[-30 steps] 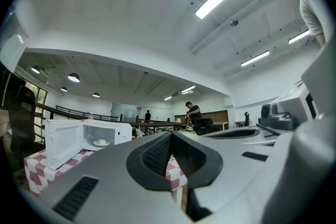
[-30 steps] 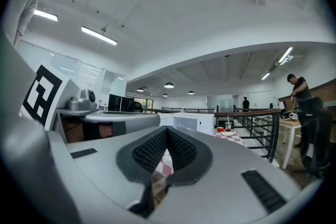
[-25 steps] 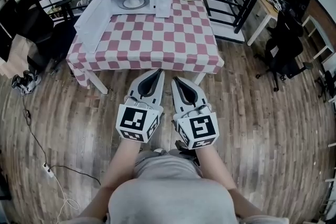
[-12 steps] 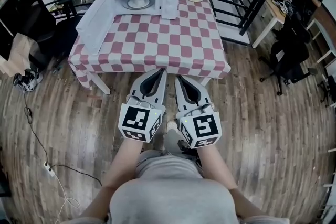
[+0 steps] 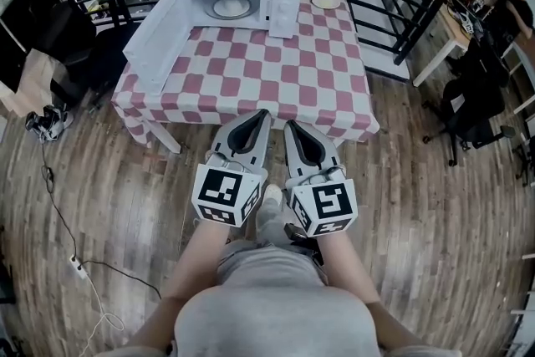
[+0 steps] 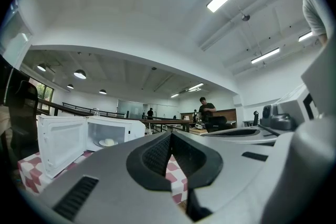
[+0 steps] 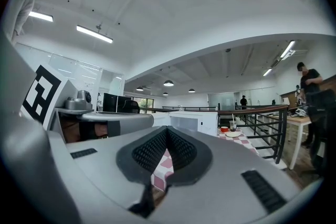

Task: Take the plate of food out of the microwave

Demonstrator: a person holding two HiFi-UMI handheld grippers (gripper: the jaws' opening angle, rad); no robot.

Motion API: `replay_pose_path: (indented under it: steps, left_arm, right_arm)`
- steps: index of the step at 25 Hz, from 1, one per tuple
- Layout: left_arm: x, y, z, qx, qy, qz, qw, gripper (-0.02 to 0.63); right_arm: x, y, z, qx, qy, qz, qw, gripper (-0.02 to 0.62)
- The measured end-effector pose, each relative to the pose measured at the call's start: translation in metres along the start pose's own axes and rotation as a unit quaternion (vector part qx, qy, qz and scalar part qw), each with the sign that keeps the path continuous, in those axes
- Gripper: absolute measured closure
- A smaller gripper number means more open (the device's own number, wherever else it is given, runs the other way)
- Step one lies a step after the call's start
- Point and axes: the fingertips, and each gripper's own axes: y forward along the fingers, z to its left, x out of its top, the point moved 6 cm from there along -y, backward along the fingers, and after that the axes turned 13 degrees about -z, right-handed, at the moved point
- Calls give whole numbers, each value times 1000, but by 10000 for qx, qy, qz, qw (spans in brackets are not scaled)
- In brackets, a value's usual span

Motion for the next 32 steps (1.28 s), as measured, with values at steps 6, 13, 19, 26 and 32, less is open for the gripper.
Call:
replay_pose_path:
  steps: [6, 13, 19, 26, 32]
  left_arm:
    - [-5, 33, 23, 18, 5, 23, 10000, 604]
    - [-13, 75, 53, 173, -39, 43, 9998, 604]
    - [-21, 115, 81, 345, 41, 86, 9994, 604]
    - [-35, 163, 110, 470, 86, 106, 9988, 604]
    - [-49, 194, 130, 541, 151, 146, 9983, 604]
  right_arm:
    - [-4, 37, -18, 130, 11, -34, 9999, 571]
    - [-12, 87, -42, 364, -55, 18, 9993, 571]
    - [-23, 130, -67, 510, -28, 27, 9987, 570]
    - [-41, 177, -100, 657, 26, 60, 9978, 570]
    - [-53, 210, -123, 742, 74, 52, 9972, 570]
